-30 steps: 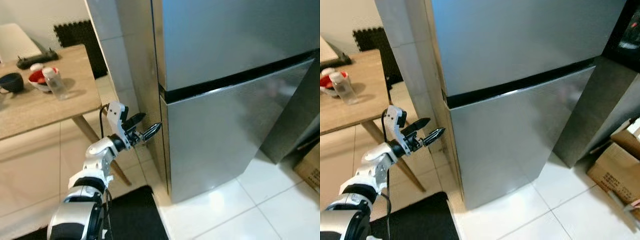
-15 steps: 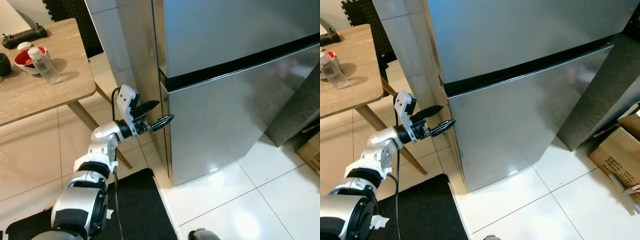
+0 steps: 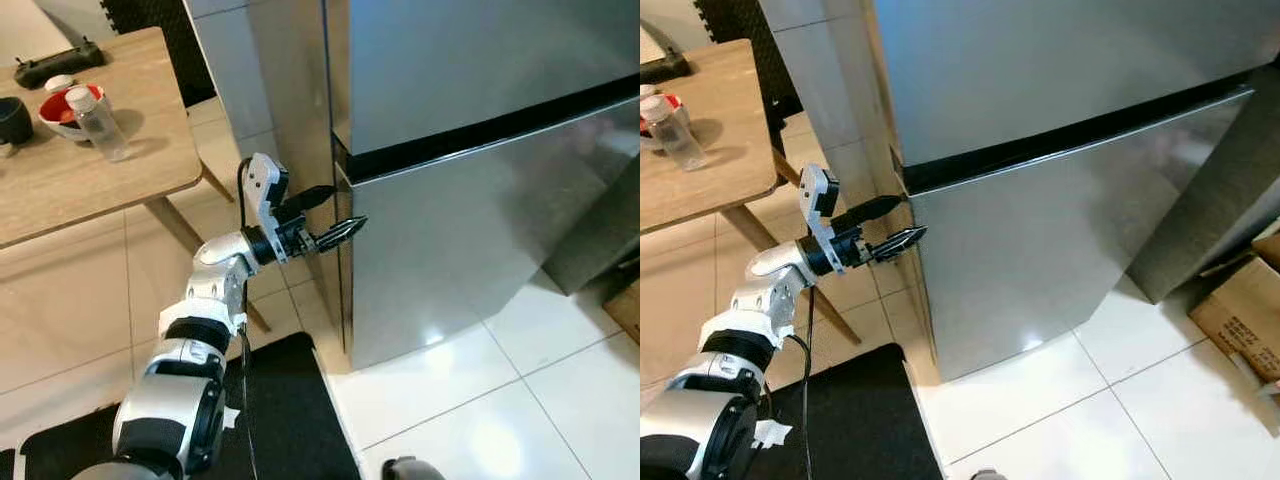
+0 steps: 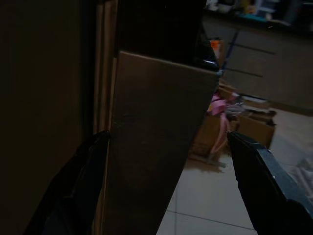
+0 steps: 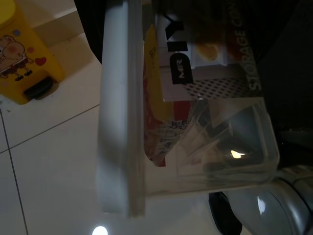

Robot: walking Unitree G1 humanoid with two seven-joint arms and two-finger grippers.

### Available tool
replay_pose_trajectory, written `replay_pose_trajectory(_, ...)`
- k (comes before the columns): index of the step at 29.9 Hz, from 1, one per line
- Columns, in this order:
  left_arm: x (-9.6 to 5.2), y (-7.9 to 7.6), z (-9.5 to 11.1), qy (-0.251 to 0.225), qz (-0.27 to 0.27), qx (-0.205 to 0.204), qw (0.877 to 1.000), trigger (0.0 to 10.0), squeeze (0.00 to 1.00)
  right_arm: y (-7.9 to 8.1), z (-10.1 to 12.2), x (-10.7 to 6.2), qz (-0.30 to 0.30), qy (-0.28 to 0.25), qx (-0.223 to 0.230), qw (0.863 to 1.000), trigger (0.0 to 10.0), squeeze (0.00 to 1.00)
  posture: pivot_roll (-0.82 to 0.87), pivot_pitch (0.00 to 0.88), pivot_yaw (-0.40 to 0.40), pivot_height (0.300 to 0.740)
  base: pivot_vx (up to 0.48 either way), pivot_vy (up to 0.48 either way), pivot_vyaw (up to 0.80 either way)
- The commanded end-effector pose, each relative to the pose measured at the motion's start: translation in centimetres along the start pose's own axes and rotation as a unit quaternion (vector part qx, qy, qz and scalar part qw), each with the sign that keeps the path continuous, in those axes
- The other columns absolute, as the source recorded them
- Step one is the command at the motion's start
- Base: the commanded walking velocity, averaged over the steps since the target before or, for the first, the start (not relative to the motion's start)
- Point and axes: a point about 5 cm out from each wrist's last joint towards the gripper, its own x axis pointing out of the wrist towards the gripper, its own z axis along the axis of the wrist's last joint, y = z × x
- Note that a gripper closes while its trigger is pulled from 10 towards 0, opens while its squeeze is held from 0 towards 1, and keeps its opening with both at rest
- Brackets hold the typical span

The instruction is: Restocking fridge

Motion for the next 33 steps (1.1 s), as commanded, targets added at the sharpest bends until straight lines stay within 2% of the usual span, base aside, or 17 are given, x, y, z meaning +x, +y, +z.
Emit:
replay_pose_trajectory(1, 2.0, -3.2, -2.3, 0.03, -0.126, -0.033, 0.991, 10.0, 0.0, -0.1, -0.8, -0.2, -0.004, 0.013, 0.009, 1.0, 10.0, 0.0, -0.22, 0.21, 0.072, 0.74, 0.0, 0.0, 0.0)
replay_pose_trajectory(3, 2.1, -3.7, -2.5, 0.033, -0.142, -0.038, 0.989, 10.0, 0.0, 0.0, -0.7, -0.1, -0.004, 0.012, 0.009, 1.0, 10.0, 0.0, -0.21, 0.205, 0.072, 0.74, 0.0, 0.0, 0.0)
replay_pose_trajectory(7, 2.1, -5.9, -3.1, 0.03, -0.192, -0.059, 0.979, 10.0, 0.0, 0.1, 0.0, 0.1, -0.003, 0.006, 0.011, 1.0, 10.0, 0.0, -0.21, 0.188, 0.071, 0.74, 0.0, 0.0, 0.0)
replay_pose_trajectory(11, 2.1, -6.8, -3.3, 0.032, -0.207, -0.068, 0.976, 10.0, 0.0, 0.2, 0.3, 0.1, -0.003, 0.004, 0.012, 1.0, 10.0, 0.0, -0.2, 0.183, 0.071, 0.74, 0.0, 0.0, 0.0)
replay_pose_trajectory(13, 2.0, -8.0, -3.4, 0.025, -0.222, -0.091, 0.97, 10.0, 0.0, 0.3, 0.5, 0.2, -0.002, 0.001, 0.012, 1.0, 10.0, 0.0, -0.2, 0.175, 0.072, 0.74, 0.0, 0.0, 0.0)
replay_pose_trajectory(15, 1.7, -10.7, -3.9, 0.017, -0.258, -0.146, 0.955, 10.0, 0.0, 0.4, 0.7, 0.3, -0.002, 0.001, 0.014, 1.0, 10.0, 0.0, -0.19, 0.164, 0.076, 0.74, 0.0, 0.0, 0.0)
replay_pose_trajectory(18, 1.4, -11.8, -4.1, 0.017, -0.272, -0.166, 0.948, 10.0, 0.0, 0.4, 0.7, 0.3, -0.002, 0.001, 0.014, 1.0, 10.0, 0.0, -0.19, 0.162, 0.076, 0.74, 0.0, 0.0, 0.0)
replay_pose_trajectory(20, -0.1, -13.8, -5.6, 0.032, -0.281, -0.224, 0.932, 10.0, 0.0, 0.7, 0.7, 0.3, 0.0, 0.003, 0.015, 1.0, 10.0, 0.0, -0.18, 0.15, 0.078, 0.74, 0.0, 0.0, 0.0)
replay_pose_trajectory(21, -0.1, -13.8, -5.6, 0.032, -0.281, -0.224, 0.932, 10.0, 0.0, 0.7, 0.7, 0.3, 0.0, 0.003, 0.015, 1.0, 10.0, 0.0, -0.18, 0.15, 0.078, 0.74, 0.0, 0.0, 0.0)
replay_pose_trajectory(22, -1.3, -14.1, -6.9, 0.039, -0.256, -0.265, 0.929, 10.0, 0.0, 0.8, 0.6, 0.3, 0.001, 0.004, 0.016, 1.0, 10.0, 0.0, -0.17, 0.145, 0.078, 0.74, 0.0, 0.0, 0.0)
replay_pose_trajectory(23, -1.3, -14.1, -6.9, 0.039, -0.256, -0.265, 0.929, 10.0, 0.0, 0.8, 0.6, 0.3, 0.001, 0.004, 0.016, 1.0, 10.0, 0.0, -0.17, 0.145, 0.078, 0.74, 0.0, 0.0, 0.0)
replay_pose_trajectory(25, -4.8, -13.6, -11.7, 0.092, -0.13, -0.329, 0.931, 10.0, 0.0, 1.0, 0.6, 0.3, 0.004, 0.008, 0.016, 1.0, 10.0, 0.0, -0.16, 0.132, 0.08, 0.74, 0.0, 0.0, 0.0)
replay_pose_trajectory(27, -9.8, -13.7, -16.3, 0.177, 0.01, -0.366, 0.914, 10.0, 0.0, 1.2, 0.6, 0.4, 0.007, 0.011, 0.013, 1.0, 10.0, 0.0, -0.16, 0.124, 0.078, 0.74, 0.0, 0.0, 0.0)
replay_pose_trajectory(29, -9.8, -13.7, -16.3, 0.177, 0.01, -0.366, 0.914, 10.0, 0.0, 1.2, 0.6, 0.4, 0.007, 0.011, 0.013, 1.0, 10.0, 0.0, -0.16, 0.124, 0.078, 0.74, 0.0, 0.0, 0.0)
replay_pose_trajectory(30, -11.9, -14.0, -17.5, 0.206, 0.063, -0.377, 0.901, 10.0, 0.0, 1.3, 0.6, 0.4, 0.008, 0.012, 0.01, 1.0, 10.0, 0.0, -0.16, 0.121, 0.079, 0.74, 0.0, 0.0, 0.0)
replay_pose_trajectory(31, -14.7, -14.6, -18.7, 0.242, 0.133, -0.39, 0.878, 10.0, 0.0, 1.4, 0.6, 0.4, 0.016, 0.013, 0.001, 1.0, 10.0, 0.0, -0.16, 0.114, 0.08, 0.74, 0.0, 0.0, 0.0)
replay_pose_trajectory(33, -14.7, -14.6, -18.7, 0.242, 0.133, -0.39, 0.878, 10.0, 0.0, 1.4, 0.6, 0.4, 0.016, 0.013, 0.001, 1.0, 10.0, 0.0, -0.16, 0.114, 0.08, 0.74, 0.0, 0.0, 0.0)
